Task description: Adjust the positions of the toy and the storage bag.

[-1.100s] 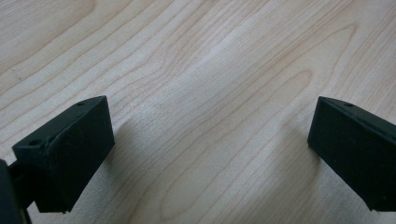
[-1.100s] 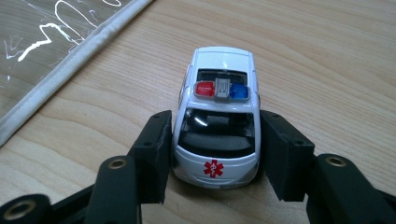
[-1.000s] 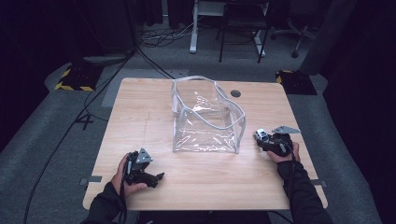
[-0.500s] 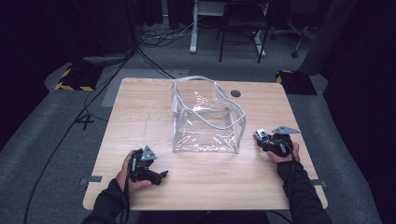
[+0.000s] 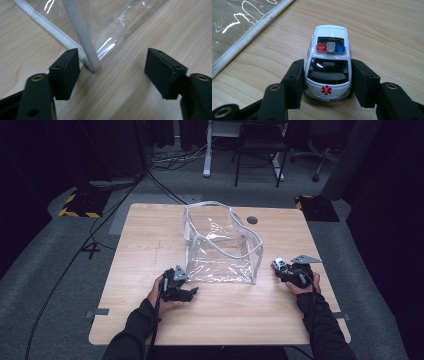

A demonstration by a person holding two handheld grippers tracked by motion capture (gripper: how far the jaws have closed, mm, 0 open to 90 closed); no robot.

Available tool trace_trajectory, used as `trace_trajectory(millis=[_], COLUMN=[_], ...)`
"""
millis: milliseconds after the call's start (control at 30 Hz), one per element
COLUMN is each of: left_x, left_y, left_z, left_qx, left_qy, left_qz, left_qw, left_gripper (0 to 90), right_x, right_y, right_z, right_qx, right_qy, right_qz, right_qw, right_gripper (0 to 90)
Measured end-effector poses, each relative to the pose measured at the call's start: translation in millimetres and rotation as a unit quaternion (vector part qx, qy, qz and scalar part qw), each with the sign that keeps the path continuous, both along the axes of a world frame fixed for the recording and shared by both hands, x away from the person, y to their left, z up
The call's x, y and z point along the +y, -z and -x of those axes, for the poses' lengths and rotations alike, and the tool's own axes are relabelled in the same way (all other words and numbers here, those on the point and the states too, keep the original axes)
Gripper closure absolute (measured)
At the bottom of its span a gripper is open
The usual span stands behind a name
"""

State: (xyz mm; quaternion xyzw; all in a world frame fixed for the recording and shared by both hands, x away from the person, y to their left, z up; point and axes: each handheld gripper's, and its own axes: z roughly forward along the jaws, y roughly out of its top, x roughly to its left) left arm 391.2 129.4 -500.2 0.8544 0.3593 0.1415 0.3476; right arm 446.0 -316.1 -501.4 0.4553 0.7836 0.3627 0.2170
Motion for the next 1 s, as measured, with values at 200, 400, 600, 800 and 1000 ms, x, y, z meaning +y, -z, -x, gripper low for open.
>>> trace_trajectory(millis=[200,400,600,800,1000], left_x=[-6.6,-9.8,-11.6,-15.9,-4.4], left_y=[-0.7,-6.8,-9.4,-11.0,-15.0], left_z=[-7.2,-14.1,-18.9,-10.2,6.6], left_qx=[-0.037,-0.06,-0.052,-0.038,-0.025], left_qy=[-0.028,-0.006,0.0,0.074,0.123], left_qz=[0.022,0.067,0.077,0.077,0.083], left_qw=[0.9987,0.9959,0.9957,0.9935,0.9886], left_gripper=[48.9,38.0,63.9,78.7,83.0], right_x=[0.1,0.1,0.0,-0.2,0.0], right_y=[0.1,0.1,0.0,0.1,0.2], right_z=[-0.1,0.0,0.6,0.7,1.4], right_qx=[-0.001,-0.001,0.0,-0.001,-0.002], right_qy=[-0.001,-0.001,-0.003,-0.005,-0.005], right_qz=[0.0,0.001,0.002,0.003,0.002], right_qw=[1.0,1.0,1.0,1.0,1.0], right_gripper=[48.0,48.1,48.0,48.0,48.1])
